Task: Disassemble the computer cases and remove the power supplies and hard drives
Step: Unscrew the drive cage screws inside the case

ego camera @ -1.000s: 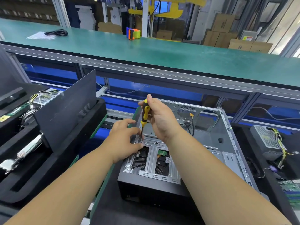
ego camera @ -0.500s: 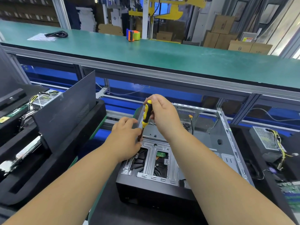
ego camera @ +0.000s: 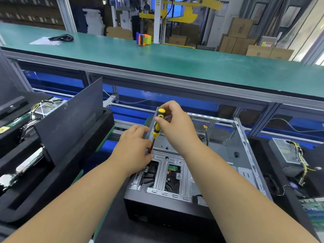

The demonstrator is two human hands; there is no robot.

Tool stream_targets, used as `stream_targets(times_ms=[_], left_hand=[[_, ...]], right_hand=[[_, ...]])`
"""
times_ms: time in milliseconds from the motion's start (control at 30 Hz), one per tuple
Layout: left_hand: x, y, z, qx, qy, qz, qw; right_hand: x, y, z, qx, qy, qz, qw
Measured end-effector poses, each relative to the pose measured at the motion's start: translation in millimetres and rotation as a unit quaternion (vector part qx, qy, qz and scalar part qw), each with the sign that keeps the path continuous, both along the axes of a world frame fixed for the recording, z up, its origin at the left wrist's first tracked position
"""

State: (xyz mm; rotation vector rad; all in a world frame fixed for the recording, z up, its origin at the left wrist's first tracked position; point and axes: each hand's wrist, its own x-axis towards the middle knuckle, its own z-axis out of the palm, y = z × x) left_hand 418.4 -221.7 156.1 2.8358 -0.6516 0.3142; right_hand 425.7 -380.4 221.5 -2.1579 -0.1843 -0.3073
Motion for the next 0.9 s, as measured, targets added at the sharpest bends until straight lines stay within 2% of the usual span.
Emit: stream_targets(times_ms=[133, 367, 900], left_hand=[[1.1, 0.4, -1.1, -0.019, -0.001, -0.012, 1.0], [5.4, -3.7, -6.6, 0.036, -0.016, -0.016, 0.999], [3.6, -7.9, -10.0, 0.075, -0.046, -0.029, 0.996]], right_hand=[[-0.7, -0.9, 0.1, -0.005, 0.012, 0.008, 1.0], [-3.6, 0.1, -4.9, -0.011, -0.036, -0.001, 0.999], [-1.5, -4.4, -8.2, -0.001, -0.026, -0.019, 0.999]])
